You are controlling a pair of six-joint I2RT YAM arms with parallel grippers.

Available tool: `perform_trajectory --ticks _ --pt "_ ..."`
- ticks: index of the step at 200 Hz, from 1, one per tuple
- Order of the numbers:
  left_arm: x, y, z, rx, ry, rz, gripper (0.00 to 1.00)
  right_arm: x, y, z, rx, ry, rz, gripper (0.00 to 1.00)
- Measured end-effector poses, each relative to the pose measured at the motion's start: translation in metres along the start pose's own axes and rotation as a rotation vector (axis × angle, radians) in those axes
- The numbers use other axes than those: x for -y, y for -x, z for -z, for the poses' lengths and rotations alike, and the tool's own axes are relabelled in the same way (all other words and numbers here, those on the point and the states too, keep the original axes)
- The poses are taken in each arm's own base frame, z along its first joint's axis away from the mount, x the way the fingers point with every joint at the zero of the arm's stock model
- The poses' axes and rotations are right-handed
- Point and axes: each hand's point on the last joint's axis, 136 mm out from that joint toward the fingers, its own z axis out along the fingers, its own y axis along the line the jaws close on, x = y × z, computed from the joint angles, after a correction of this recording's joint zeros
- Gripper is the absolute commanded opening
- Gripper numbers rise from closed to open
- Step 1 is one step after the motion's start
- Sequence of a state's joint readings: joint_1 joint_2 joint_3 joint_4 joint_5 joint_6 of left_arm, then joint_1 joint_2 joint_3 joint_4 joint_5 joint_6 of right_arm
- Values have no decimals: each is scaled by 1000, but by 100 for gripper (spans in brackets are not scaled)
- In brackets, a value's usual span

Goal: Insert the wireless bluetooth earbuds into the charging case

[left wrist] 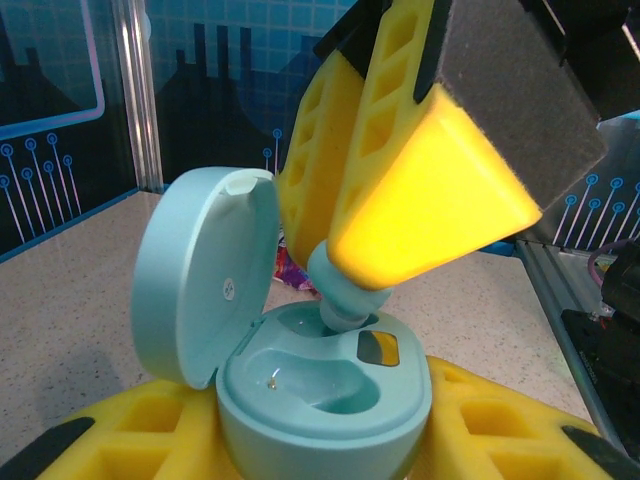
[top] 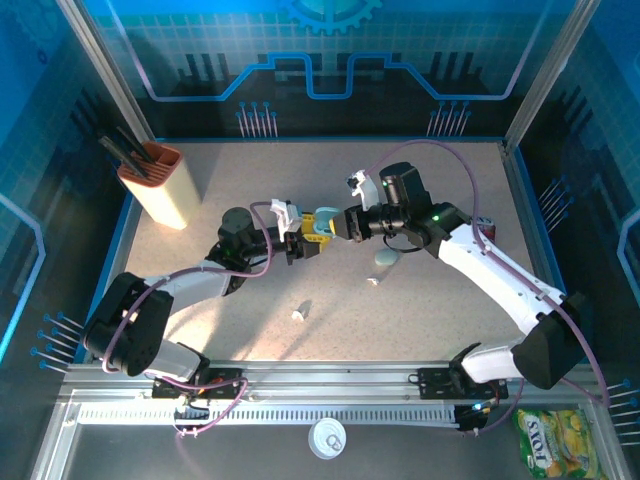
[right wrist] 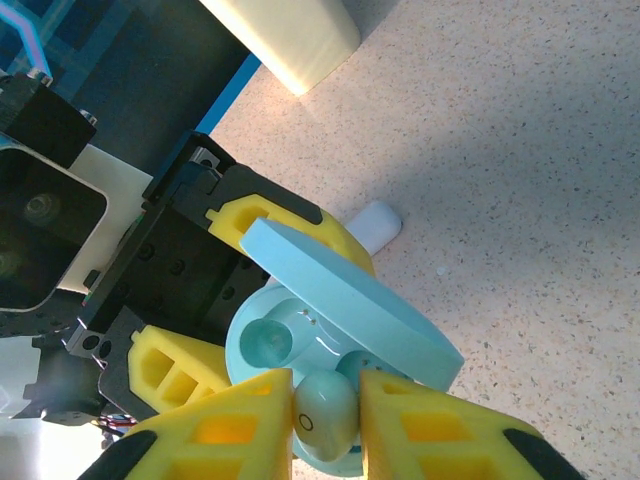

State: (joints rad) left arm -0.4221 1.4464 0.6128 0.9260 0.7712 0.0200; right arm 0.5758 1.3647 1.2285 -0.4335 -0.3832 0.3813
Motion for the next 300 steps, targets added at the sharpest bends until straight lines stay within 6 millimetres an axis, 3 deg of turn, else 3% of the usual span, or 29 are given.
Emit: perform_trajectory --ticks 44,67,96,172,206,230,252,273,300 --pt "-1 0 0 1 7 21 39 1 -1 -3 -8 1 -22 24" --pt "-1 1 0 5 7 16 39 1 -1 -3 -7 1 -35 34" --pt "-1 4 0 13 8 7 39 1 0 -1 -2 -1 -38 39" --pt "-1 13 0 47 7 -30 39 -6 4 13 40 12 -30 50" --pt "-2 14 0 54 16 -11 39 0 6 30 122 25 -37 55" --pt "-7 16 1 62 32 0 39 12 8 44 189 18 -59 56" --pt "-12 16 5 68 55 5 38 31 8 44 210 -25 -90 56" --pt "-16 14 12 66 82 14 39 60 1 34 196 -124 -142 55" --pt "-18 19 20 79 111 26 39 113 -22 1 99 -281 -249 54"
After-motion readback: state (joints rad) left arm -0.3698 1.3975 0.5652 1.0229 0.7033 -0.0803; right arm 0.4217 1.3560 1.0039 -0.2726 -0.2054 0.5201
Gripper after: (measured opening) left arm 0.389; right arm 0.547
